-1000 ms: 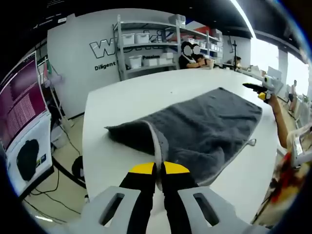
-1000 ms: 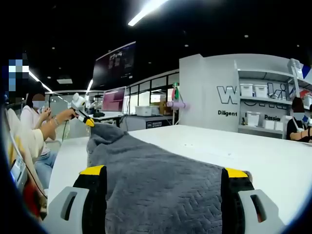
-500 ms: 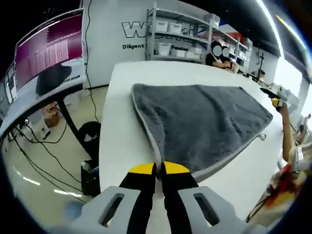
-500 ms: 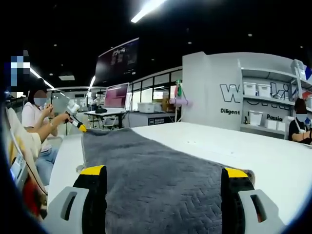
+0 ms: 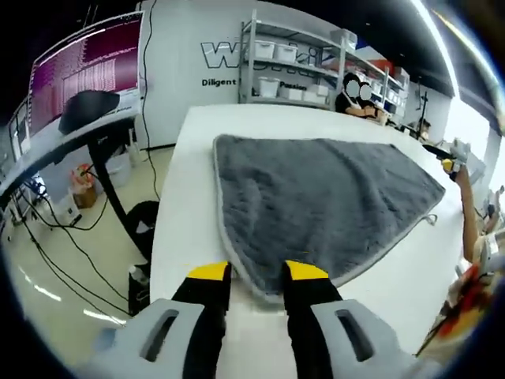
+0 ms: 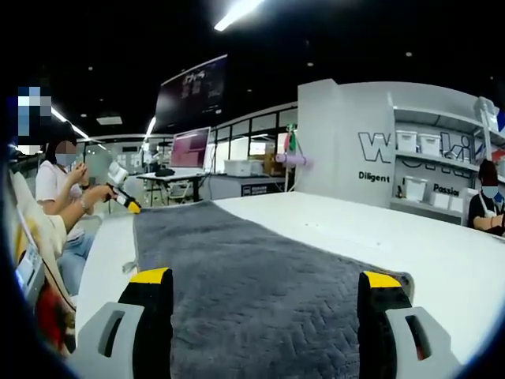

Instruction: Fold the towel on the table until its edges align and the towel forms a compact rectangular stack.

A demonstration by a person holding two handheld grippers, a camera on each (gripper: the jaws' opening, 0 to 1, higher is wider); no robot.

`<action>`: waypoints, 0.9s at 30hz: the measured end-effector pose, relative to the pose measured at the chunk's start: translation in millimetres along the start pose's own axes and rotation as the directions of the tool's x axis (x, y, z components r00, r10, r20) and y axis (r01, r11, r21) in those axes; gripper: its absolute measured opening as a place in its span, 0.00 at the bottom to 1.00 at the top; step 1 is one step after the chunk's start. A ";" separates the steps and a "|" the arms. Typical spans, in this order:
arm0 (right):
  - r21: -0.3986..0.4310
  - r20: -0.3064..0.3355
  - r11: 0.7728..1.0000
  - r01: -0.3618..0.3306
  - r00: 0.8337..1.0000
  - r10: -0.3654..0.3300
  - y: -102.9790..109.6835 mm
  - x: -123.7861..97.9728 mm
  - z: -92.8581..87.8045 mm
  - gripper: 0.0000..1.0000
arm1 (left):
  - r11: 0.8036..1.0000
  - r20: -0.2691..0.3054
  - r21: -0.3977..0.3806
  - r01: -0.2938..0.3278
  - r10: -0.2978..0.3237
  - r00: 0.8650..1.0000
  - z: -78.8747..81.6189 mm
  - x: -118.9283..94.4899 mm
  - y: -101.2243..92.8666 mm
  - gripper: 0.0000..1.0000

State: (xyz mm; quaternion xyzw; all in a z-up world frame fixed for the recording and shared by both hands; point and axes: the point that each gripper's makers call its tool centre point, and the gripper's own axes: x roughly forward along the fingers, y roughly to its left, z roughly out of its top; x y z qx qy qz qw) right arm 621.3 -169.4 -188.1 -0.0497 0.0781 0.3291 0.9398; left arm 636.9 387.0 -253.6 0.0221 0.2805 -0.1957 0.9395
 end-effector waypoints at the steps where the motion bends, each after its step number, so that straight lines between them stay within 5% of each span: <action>1: 0.000 -0.001 1.000 0.000 1.000 0.000 0.0 0.0 -0.1 0.99 | 1.000 0.017 -0.001 -0.009 0.009 1.000 3.7 -2.1 -1.8 0.47; 10: -0.006 -0.015 1.000 -0.006 1.000 0.006 1.7 1.3 -2.5 0.99 | 0.994 0.156 0.061 0.094 -0.102 0.982 43.2 -7.0 -55.2 0.89; 19: -0.013 -0.050 1.000 -0.014 0.999 0.013 2.8 4.4 -10.1 0.99 | 0.969 0.199 0.174 0.177 -0.211 0.957 51.2 16.6 -106.9 0.99; 22: -0.019 -0.063 1.000 -0.007 0.998 0.006 0.9 4.9 -12.9 0.99 | 0.961 0.245 0.208 0.184 -0.233 0.941 58.0 20.8 -114.6 0.99; 27: -0.045 -0.034 0.995 0.091 0.995 -0.092 -23.7 -4.2 -5.9 0.99 | 0.961 0.280 0.219 0.169 -0.227 0.933 61.9 21.7 -110.6 0.99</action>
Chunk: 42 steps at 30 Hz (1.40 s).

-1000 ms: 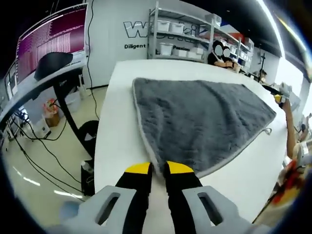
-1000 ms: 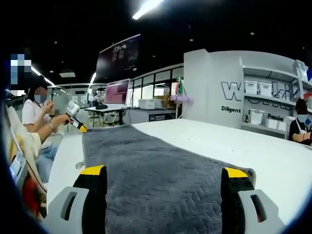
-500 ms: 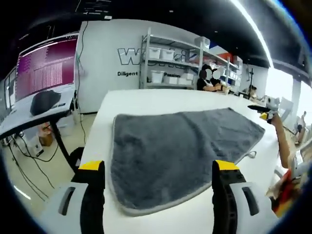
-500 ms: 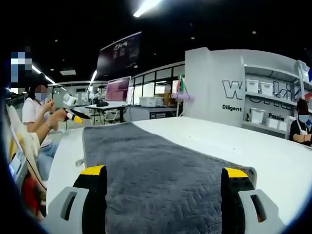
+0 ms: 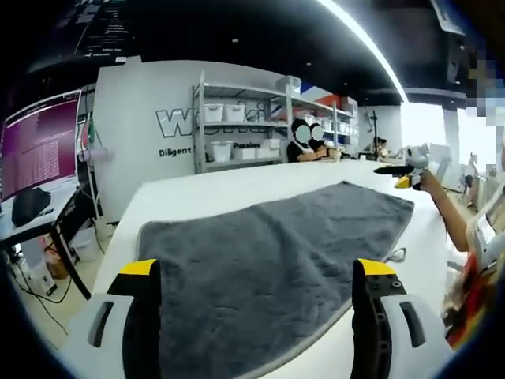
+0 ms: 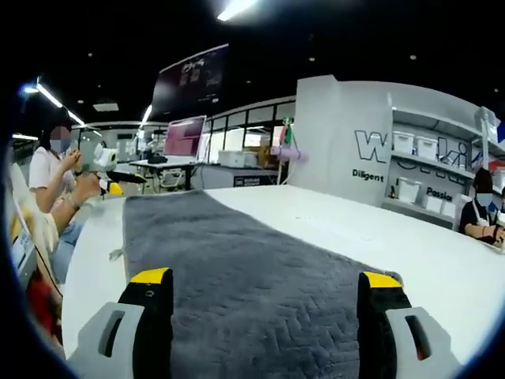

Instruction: Fold the towel on the table until its edges align and the towel forms a compact rectangular stack.

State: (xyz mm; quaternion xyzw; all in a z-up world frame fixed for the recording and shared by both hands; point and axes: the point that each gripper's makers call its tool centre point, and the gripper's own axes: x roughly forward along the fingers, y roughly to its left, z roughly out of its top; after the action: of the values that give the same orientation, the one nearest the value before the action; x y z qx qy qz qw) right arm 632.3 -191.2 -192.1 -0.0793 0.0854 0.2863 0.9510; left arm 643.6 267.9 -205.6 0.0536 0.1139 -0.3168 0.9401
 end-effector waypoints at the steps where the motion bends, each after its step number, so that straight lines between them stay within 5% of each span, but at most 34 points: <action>1: 0.003 -0.002 1.000 0.023 1.000 -0.023 -6.9 -2.5 -0.7 0.98 | 1.000 -0.003 -0.004 -0.006 0.006 1.000 -1.4 -0.5 2.2 0.99; 3: 0.020 -0.006 0.995 0.101 0.995 -0.101 -27.8 -10.2 -3.5 0.91 | 1.000 0.000 -0.005 -0.020 0.020 1.000 -3.5 -2.5 8.0 0.99; 8: 0.074 -0.100 0.964 0.256 0.963 -0.249 -70.4 -32.9 -30.1 0.52 | 0.999 0.005 -0.022 -0.045 0.045 0.999 -8.0 -8.3 21.1 0.98; 12: 0.091 -0.210 0.955 0.283 0.943 -0.260 -77.4 -44.2 -55.8 0.30 | 0.998 -0.008 -0.011 -0.063 0.063 0.998 -11.6 -9.8 22.9 0.97; 20: 0.142 -0.310 0.968 0.205 0.938 -0.153 -45.5 -65.3 -75.7 0.17 | 0.997 0.003 -0.020 -0.071 0.071 0.997 -7.4 -14.3 25.8 0.97; 26: 0.098 -0.447 0.984 0.151 0.890 -0.091 -24.2 -69.7 -102.3 0.13 | 0.997 0.003 -0.014 -0.079 0.079 0.997 -4.4 -15.3 29.6 0.96; 35: 0.136 -0.431 0.978 0.155 0.898 -0.082 -36.3 -70.8 -104.4 0.00 | 0.996 -0.003 -0.010 -0.090 0.090 0.996 -3.9 -19.9 34.2 0.95; 42: 0.066 -0.449 0.990 0.121 0.890 -0.079 -42.6 -76.9 -106.7 0.00 | 0.995 0.005 -0.021 -0.102 0.102 0.995 -2.1 -24.2 41.0 0.94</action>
State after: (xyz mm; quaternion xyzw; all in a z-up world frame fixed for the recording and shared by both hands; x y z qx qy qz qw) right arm 580.4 -288.5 -275.6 -0.1032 0.3096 0.2068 0.9223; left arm 649.4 315.0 -200.4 0.0486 0.1113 -0.2673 0.9559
